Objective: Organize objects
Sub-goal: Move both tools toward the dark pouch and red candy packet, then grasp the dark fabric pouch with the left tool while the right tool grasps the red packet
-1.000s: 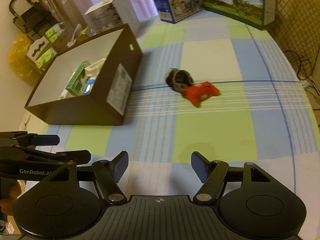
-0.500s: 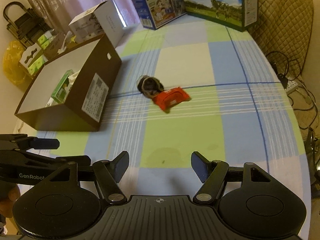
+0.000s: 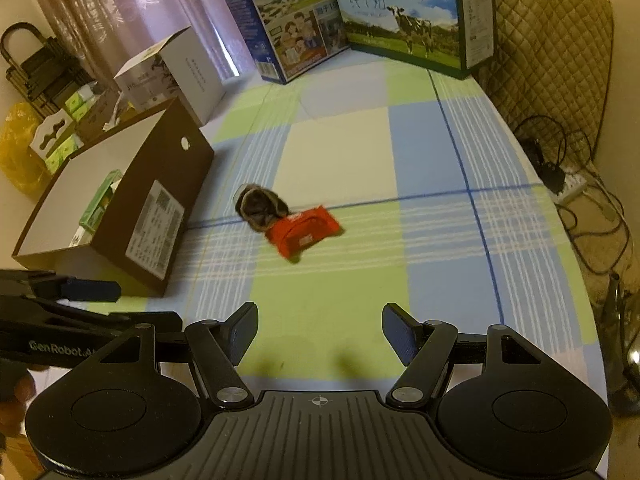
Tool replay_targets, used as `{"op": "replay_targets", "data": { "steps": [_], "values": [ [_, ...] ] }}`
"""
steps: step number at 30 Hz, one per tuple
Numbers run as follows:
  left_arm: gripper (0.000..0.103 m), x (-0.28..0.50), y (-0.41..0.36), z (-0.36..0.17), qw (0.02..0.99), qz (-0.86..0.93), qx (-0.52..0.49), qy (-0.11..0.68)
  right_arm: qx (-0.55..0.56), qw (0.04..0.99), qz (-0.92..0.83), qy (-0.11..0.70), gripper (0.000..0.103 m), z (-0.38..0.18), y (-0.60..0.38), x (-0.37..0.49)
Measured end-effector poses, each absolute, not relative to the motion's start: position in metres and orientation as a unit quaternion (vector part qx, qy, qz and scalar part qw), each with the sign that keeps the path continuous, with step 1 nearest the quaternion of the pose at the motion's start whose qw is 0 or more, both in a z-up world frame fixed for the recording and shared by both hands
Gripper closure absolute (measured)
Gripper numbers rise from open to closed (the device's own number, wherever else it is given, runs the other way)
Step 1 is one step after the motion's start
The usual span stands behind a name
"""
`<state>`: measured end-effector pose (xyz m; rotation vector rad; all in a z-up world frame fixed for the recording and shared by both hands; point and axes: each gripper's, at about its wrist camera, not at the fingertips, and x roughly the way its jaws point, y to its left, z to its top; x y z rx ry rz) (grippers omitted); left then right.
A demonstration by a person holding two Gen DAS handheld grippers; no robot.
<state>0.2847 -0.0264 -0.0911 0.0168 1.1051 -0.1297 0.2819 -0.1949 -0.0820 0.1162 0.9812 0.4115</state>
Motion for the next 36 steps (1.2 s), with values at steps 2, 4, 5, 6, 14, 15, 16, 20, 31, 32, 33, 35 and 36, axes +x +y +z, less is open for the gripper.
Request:
{"op": "replay_targets", "data": {
  "steps": [2, 4, 5, 6, 14, 15, 16, 20, 31, 32, 33, 35, 36],
  "values": [
    [0.019, 0.293, -0.027, -0.09, 0.852, -0.061, 0.014, 0.521, 0.049, 0.861, 0.197, 0.466, 0.036, -0.086, -0.194, 0.29],
    [0.02, 0.301, -0.029, -0.09, 0.853, -0.06, 0.019, 0.518, 0.046, 0.862, 0.199, 0.465, 0.036, -0.09, -0.194, 0.297],
    [0.021, 0.306, -0.03, -0.09, 0.854, -0.061, 0.021, 0.517, 0.044, 0.861, 0.199, 0.465, 0.036, -0.091, -0.194, 0.301],
    [0.022, 0.31, -0.032, -0.091, 0.854, -0.062, 0.022, 0.516, 0.044, 0.861, 0.199, 0.466, 0.036, -0.093, -0.193, 0.304],
    [0.032, 0.352, -0.046, -0.106, 0.851, -0.068, 0.031, 0.52, 0.054, 0.862, 0.179, 0.472, 0.036, -0.104, -0.199, 0.328],
    [0.033, 0.356, -0.047, -0.108, 0.85, -0.067, 0.032, 0.522, 0.056, 0.863, 0.174, 0.472, 0.036, -0.106, -0.201, 0.332],
    [0.035, 0.361, -0.048, -0.111, 0.849, -0.066, 0.031, 0.523, 0.059, 0.863, 0.168, 0.472, 0.036, -0.107, -0.204, 0.335],
    [0.036, 0.379, -0.05, -0.12, 0.85, -0.058, 0.023, 0.524, 0.071, 0.865, 0.146, 0.474, 0.036, -0.112, -0.217, 0.347],
    [0.046, 0.413, -0.054, -0.15, 0.845, -0.047, 0.019, 0.533, 0.093, 0.865, 0.105, 0.482, 0.036, -0.121, -0.248, 0.36],
    [0.054, 0.413, -0.055, -0.15, 0.847, -0.049, 0.018, 0.529, 0.094, 0.865, 0.104, 0.482, 0.036, -0.122, -0.248, 0.36],
    [0.06, 0.413, -0.056, -0.15, 0.849, -0.053, 0.018, 0.526, 0.095, 0.864, 0.103, 0.483, 0.036, -0.122, -0.249, 0.36],
    [0.069, 0.411, -0.057, -0.149, 0.85, -0.055, 0.022, 0.523, 0.097, 0.863, 0.105, 0.484, 0.036, -0.123, -0.248, 0.36],
    [0.073, 0.41, -0.057, -0.148, 0.853, -0.055, 0.024, 0.519, 0.098, 0.862, 0.108, 0.485, 0.036, -0.123, -0.247, 0.361]
  ]
}}
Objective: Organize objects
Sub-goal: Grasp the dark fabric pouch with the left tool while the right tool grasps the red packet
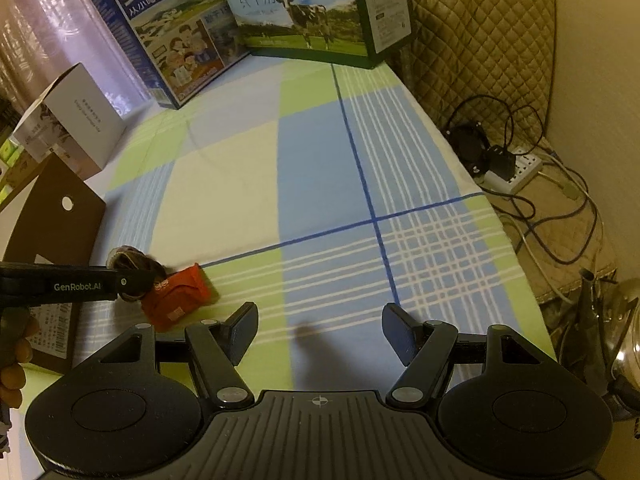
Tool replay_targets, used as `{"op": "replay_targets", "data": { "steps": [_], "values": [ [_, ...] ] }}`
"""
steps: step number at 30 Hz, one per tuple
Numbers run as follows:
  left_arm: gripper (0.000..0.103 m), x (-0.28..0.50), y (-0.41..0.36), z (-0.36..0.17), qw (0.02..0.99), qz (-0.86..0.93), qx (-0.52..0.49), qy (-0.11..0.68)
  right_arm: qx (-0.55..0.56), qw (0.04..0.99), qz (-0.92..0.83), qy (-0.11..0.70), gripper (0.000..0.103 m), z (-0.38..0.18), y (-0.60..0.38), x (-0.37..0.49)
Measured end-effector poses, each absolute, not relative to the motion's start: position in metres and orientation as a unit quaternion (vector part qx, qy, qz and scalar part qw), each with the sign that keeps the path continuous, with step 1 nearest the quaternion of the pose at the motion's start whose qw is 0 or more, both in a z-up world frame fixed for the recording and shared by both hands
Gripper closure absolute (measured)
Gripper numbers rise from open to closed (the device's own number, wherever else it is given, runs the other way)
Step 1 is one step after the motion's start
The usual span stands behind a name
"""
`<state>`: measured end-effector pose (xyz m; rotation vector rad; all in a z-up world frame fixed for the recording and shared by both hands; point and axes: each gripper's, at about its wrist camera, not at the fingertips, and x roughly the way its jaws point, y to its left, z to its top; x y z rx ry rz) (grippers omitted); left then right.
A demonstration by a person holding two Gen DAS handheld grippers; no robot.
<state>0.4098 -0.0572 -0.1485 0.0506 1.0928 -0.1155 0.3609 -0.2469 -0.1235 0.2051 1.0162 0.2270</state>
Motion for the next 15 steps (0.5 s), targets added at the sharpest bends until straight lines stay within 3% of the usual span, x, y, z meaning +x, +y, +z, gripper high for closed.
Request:
{"op": "replay_targets", "data": {
  "steps": [3, 15],
  "values": [
    [0.088, 0.406, -0.054, -0.143, 0.857, -0.053, 0.015, 0.513, 0.096, 0.861, 0.12, 0.485, 0.036, -0.124, -0.239, 0.362],
    [0.09, 0.342, -0.02, -0.11, 0.864, -0.036, -0.052, 0.5, 0.08, 0.85, 0.176, 0.489, 0.036, -0.125, -0.205, 0.367]
  ]
}}
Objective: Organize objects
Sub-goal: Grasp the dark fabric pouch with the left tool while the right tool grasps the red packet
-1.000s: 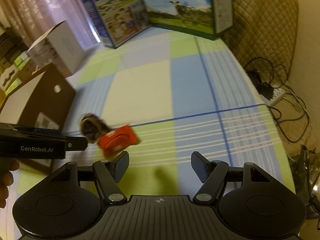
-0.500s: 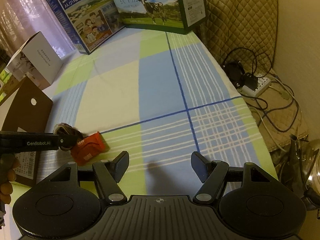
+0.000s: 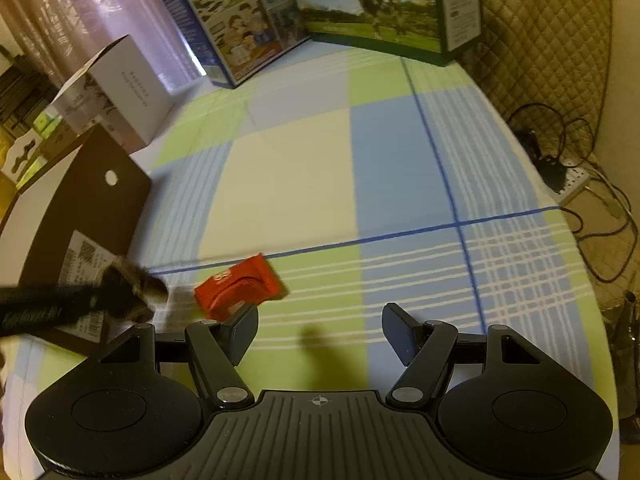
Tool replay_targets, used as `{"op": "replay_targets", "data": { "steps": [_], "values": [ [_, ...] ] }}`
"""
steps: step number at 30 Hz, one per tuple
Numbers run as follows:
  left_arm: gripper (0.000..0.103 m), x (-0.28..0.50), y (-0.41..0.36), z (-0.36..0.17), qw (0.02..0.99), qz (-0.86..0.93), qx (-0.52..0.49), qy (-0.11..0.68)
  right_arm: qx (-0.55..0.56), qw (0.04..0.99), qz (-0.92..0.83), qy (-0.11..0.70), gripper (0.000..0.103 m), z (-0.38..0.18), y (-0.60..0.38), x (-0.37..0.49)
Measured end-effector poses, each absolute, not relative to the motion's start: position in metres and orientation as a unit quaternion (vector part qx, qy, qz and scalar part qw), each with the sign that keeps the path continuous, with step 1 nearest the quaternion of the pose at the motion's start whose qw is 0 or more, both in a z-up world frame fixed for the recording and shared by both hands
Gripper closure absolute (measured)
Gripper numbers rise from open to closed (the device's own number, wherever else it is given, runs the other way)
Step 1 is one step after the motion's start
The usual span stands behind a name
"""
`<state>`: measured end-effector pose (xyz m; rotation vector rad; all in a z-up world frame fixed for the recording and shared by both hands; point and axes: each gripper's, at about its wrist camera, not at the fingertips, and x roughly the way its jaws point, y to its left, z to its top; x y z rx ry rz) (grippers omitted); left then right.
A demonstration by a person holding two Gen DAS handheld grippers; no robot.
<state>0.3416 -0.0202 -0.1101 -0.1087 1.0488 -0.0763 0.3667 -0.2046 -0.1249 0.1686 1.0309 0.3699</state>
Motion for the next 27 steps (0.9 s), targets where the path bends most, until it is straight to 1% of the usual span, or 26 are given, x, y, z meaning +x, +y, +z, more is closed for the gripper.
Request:
{"op": "replay_targets", "data": {
  "steps": [9, 21, 27],
  "values": [
    [0.09, 0.277, 0.023, -0.113, 0.845, 0.002, -0.07, 0.53, 0.064, 0.843, 0.202, 0.494, 0.036, -0.124, -0.191, 0.362],
    [0.09, 0.229, 0.12, -0.108, 0.836, 0.157, -0.105, 0.516, 0.062, 0.83, 0.232, 0.503, 0.036, -0.133, -0.149, 0.37],
    [0.09, 0.215, 0.154, -0.113, 0.826, 0.208, -0.122, 0.51, 0.086, 0.833, 0.186, 0.514, 0.036, -0.146, -0.13, 0.387]
  ]
}}
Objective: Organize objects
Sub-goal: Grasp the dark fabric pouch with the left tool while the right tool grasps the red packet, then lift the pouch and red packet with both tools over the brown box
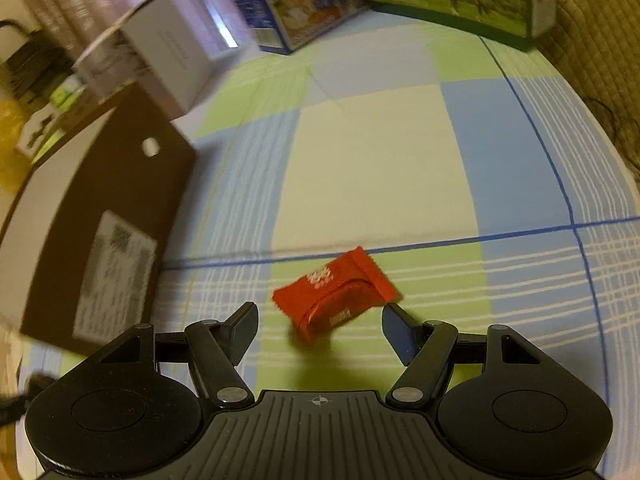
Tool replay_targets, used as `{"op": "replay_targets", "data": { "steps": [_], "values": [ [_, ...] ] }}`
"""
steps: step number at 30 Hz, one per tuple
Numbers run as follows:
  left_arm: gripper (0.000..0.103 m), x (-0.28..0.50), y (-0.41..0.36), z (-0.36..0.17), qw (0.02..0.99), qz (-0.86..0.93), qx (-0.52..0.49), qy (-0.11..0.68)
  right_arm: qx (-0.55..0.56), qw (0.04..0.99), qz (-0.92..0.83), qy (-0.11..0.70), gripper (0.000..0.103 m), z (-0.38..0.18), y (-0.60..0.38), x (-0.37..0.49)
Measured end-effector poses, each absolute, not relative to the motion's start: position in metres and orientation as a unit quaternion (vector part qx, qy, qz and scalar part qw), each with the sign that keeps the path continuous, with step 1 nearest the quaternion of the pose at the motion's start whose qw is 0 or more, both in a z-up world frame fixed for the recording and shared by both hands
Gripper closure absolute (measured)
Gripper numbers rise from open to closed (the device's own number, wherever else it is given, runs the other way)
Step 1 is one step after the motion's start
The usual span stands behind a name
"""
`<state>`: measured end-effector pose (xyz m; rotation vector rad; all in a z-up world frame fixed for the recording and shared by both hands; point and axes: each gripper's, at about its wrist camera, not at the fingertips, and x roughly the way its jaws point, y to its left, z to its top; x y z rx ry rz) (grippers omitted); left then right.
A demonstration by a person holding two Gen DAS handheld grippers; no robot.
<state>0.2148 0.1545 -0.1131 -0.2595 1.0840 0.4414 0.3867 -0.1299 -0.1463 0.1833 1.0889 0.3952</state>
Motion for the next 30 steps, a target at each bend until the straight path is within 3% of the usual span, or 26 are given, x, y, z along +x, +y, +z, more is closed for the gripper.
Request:
{"op": "replay_targets", "data": {
  "steps": [7, 11, 14, 30],
  "values": [
    [0.089, 0.205, 0.168, -0.118, 0.821, 0.226, -0.136, 0.506, 0.053, 0.849, 0.156, 0.502, 0.038, -0.152, -0.104, 0.398],
    [0.089, 0.204, 0.171, -0.12, 0.821, 0.224, -0.14, 0.507, -0.053, 0.859, 0.165, 0.482, 0.06, -0.156, -0.083, 0.386],
    [0.089, 0.202, 0.172, -0.12, 0.821, 0.222, -0.143, 0.507, -0.084, 0.861, 0.174, 0.471, 0.071, -0.159, -0.08, 0.378],
    [0.089, 0.175, 0.161, -0.117, 0.822, 0.186, -0.143, 0.52, -0.115, 0.795, 0.371, 0.466, 0.075, -0.158, -0.042, 0.264]
  ]
}}
